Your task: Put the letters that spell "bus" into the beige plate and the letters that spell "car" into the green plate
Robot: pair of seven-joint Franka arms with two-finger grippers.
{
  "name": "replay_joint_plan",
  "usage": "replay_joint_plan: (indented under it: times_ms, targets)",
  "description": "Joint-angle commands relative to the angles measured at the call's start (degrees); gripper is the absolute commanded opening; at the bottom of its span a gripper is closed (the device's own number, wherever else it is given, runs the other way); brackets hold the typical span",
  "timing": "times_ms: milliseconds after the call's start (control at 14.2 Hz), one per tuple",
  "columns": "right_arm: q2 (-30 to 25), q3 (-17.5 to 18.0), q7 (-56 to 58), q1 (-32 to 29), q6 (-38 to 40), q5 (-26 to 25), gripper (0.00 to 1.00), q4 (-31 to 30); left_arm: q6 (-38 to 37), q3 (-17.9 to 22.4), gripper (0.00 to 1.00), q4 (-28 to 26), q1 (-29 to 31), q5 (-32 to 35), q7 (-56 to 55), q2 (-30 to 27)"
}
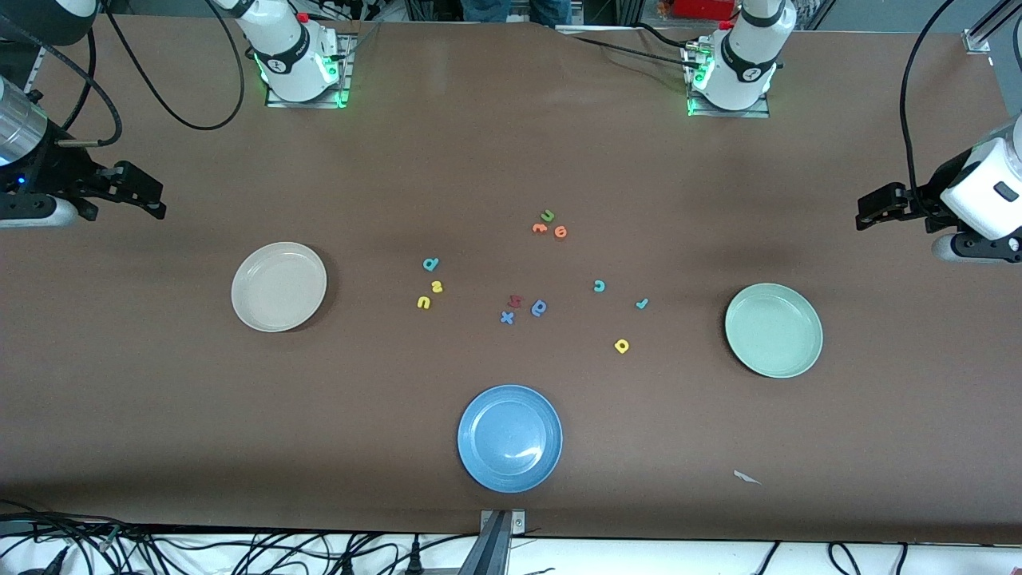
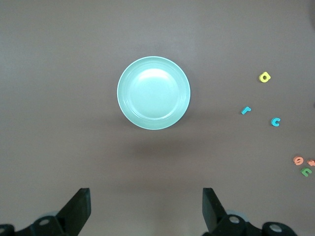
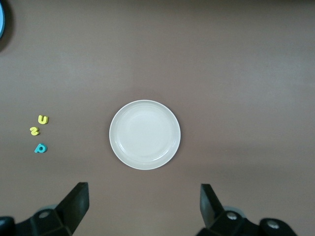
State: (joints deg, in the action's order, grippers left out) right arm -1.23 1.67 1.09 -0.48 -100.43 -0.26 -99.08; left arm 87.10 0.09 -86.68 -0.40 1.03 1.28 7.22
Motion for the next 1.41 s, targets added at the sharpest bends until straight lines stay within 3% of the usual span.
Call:
replay_joint_plan:
  times_ms: [0, 1339]
  targets:
    - [-0.79, -0.35, 0.41, -0.22, 0.06, 0.87, 1.0, -0.77, 0.35, -0.27, 1.0, 0.19, 0.14, 2.05, 0.92, -0.18]
    - [-0.7, 0.0, 0.76, -0.05, 1.19, 0.7, 1.0, -0.76, 0.88, -0.27, 1.0, 0.1, 0.14, 2.05, 0.92, -0.18]
